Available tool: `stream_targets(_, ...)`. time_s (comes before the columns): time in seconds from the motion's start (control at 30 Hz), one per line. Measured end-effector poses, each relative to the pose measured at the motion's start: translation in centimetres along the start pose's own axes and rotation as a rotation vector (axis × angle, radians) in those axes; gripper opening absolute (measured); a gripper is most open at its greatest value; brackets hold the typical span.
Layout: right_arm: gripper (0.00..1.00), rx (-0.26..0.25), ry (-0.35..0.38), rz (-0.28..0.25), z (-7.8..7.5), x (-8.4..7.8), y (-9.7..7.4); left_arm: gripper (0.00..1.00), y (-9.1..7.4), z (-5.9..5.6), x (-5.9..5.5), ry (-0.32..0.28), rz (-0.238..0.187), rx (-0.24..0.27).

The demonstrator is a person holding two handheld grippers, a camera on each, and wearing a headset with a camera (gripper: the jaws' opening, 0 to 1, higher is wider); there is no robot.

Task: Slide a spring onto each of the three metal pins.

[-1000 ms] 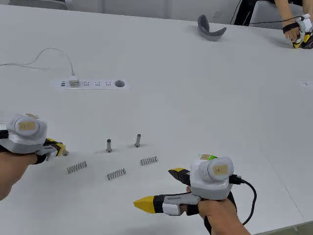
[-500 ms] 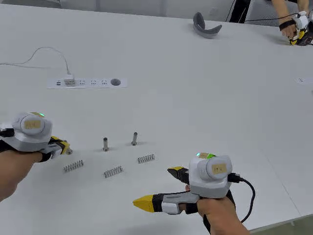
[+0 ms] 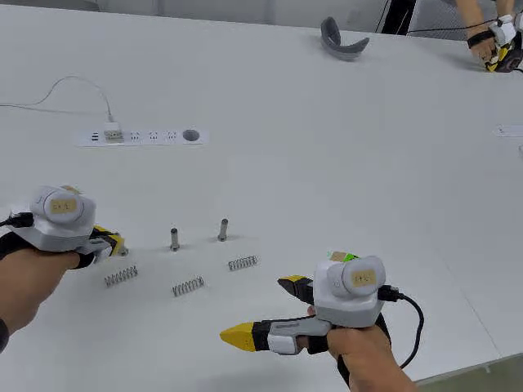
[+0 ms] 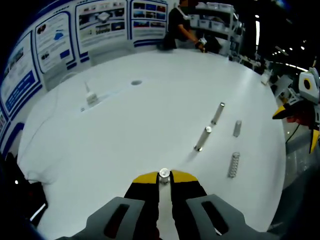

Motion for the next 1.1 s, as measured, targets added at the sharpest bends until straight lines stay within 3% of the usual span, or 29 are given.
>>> stream_targets(0.27, 0.92, 0.001, 0.004, -0.001, -0.02, -0.01, 0.07, 0.08, 0.11, -0.27, 0.03, 0.016, 0.007, -0.015)
stream_targets(0.33, 0.92, 0.002, 0.005, 0.001, 0.02, -0.07, 0.1, 0.08, 0.23, -0.44, 0.03, 0.027, 0.006, -0.038)
stream_targets(0.8, 0.92, 0.0, 0.004, -0.001, -0.06, -0.18, 0.06, 0.09, 0.32, -0.33, -0.16, 0.035, 0.005, -0.025)
stream_targets(1.1, 0.92, 0.003, 0.002, 0.0, 0.08, -0.2, 0.06, 0.21, -0.55, -0.35, 0.03, -0.01, -0.005, -0.021)
Point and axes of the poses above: the centre of the closed fingertips' face, and the gripper's own axes: y roughly forward along the fingers, z roughly to its left, x roughly out of its top, the point moved 4 cm from there along -y, roughly backward along the fingers, and after that the axes turned 13 degrees about -z, right-handed, at the moved point
